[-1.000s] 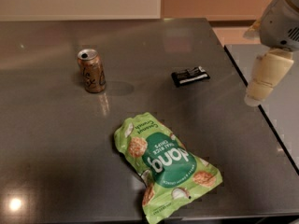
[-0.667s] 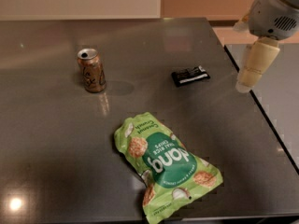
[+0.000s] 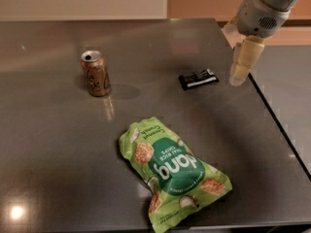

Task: Move rxbar chocolate near green rice chip bag

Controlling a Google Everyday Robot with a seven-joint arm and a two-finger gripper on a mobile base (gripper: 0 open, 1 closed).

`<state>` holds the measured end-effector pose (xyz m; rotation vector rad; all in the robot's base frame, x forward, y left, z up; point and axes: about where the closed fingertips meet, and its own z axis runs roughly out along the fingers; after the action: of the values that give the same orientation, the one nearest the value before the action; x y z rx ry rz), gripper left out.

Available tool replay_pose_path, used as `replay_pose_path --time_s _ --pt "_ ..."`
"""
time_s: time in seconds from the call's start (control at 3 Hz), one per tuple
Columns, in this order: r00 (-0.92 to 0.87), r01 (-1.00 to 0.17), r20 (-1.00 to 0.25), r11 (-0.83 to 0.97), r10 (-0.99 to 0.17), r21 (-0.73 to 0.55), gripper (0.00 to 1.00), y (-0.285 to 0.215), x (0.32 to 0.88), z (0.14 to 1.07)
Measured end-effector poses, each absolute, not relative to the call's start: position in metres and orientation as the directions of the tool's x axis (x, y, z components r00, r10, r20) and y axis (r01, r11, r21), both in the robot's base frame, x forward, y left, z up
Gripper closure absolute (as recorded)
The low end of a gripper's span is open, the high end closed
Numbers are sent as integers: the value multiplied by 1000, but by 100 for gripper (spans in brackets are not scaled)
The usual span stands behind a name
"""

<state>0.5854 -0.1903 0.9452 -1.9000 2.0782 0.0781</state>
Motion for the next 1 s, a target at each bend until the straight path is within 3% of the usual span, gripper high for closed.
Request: replay_pose_path --time_s 1.0 --pt "-54 -990 -249 84 -967 -112 0 -183 637 873"
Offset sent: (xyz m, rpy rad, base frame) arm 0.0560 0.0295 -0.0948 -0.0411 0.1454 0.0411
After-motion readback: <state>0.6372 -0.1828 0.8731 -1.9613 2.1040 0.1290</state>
